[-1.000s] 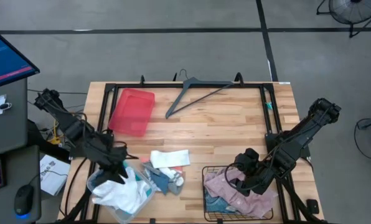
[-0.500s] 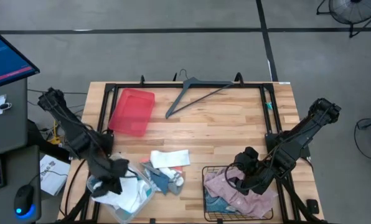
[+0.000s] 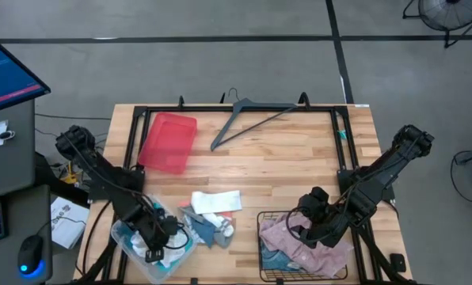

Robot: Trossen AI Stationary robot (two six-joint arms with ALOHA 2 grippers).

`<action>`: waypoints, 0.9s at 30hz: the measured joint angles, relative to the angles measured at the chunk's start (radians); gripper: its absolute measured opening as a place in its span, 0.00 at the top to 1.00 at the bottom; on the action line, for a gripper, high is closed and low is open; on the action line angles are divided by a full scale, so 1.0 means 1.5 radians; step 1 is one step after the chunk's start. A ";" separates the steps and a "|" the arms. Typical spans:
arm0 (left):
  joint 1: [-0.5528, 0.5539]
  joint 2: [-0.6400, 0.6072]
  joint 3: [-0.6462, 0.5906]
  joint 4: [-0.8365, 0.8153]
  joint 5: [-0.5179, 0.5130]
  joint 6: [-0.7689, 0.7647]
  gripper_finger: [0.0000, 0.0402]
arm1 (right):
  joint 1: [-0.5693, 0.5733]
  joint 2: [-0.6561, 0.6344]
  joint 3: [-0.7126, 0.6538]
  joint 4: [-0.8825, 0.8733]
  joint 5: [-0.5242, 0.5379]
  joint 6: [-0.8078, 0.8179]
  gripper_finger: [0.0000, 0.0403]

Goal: Pick & Place Cloths
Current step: Put the white shorts into the transparent bin, then put the white sock into the red bin

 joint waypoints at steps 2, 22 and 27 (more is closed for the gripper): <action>0.000 0.004 -0.001 -0.001 -0.002 0.001 1.00 | 0.000 0.000 0.000 0.000 0.000 0.000 0.10; 0.025 -0.354 -0.005 0.235 -0.091 0.058 0.66 | 0.000 0.000 0.000 0.000 0.002 -0.002 0.10; 0.085 -0.374 -0.004 0.334 -0.244 0.299 0.66 | 0.000 0.000 0.000 0.000 0.013 -0.002 0.10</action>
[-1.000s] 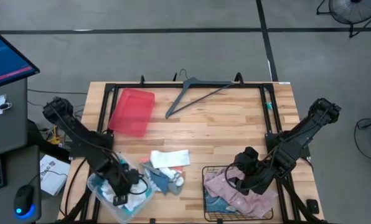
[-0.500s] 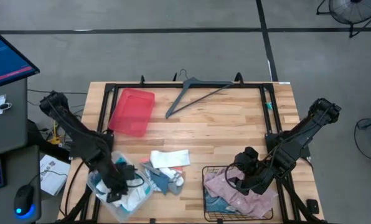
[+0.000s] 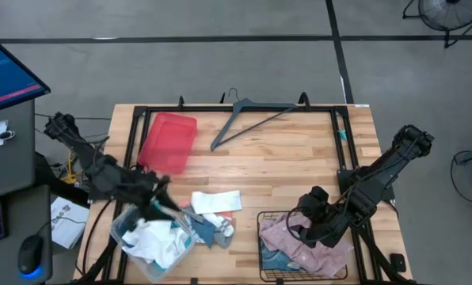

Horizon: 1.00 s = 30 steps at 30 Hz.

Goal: Pick & Place Cloths
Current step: Put the white sock into the red bin

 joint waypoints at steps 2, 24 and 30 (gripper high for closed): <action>0.044 0.011 0.000 -0.008 -0.016 0.029 0.65 | 0.000 0.000 0.000 0.000 0.000 0.000 0.10; 0.305 0.476 0.000 -0.017 0.155 0.265 0.50 | 0.000 0.000 0.000 0.000 -0.001 -0.005 0.10; 0.304 0.555 0.000 -0.019 0.084 0.293 0.50 | 0.000 0.000 0.000 0.000 -0.001 -0.005 0.10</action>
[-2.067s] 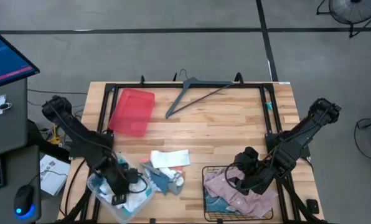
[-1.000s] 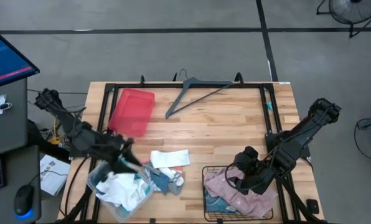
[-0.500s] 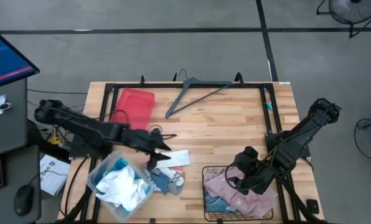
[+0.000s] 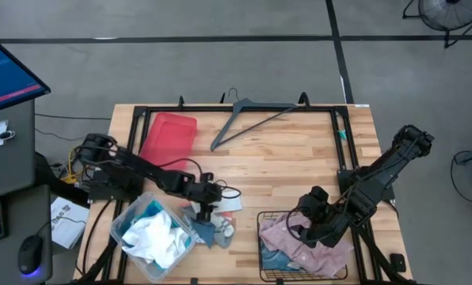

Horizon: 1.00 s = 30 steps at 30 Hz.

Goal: Pick & Place Cloths
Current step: Put the white sock into the red bin

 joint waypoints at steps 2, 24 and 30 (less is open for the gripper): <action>0.000 0.013 0.000 0.002 -0.014 0.000 0.50 | 0.000 0.000 0.000 0.000 0.000 0.000 0.10; 0.016 -0.142 -0.001 -0.003 0.042 -0.061 1.00 | 0.000 0.000 0.000 0.001 0.000 0.000 0.10; 0.016 -0.312 -0.001 -0.005 -0.069 -0.054 1.00 | 0.000 0.000 0.000 0.000 0.013 0.000 0.10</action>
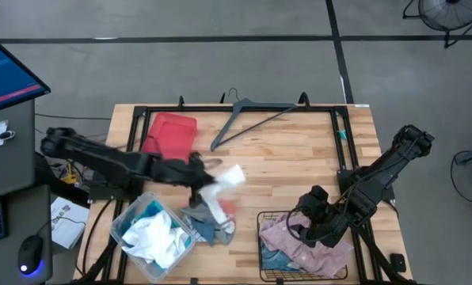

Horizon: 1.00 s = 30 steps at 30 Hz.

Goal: Pick & Place Cloths
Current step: Put the white sock into the red bin

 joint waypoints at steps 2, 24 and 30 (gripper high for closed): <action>0.002 -0.059 0.000 -0.001 -0.057 0.019 1.00 | 0.000 0.000 0.000 0.000 0.003 0.000 0.10; 0.203 -0.404 -0.001 0.016 -0.492 0.419 1.00 | 0.000 0.000 0.000 0.000 0.004 0.000 0.10; 0.237 -0.404 -0.063 0.014 -0.491 0.346 1.00 | 0.000 0.000 0.000 0.001 0.004 0.001 0.10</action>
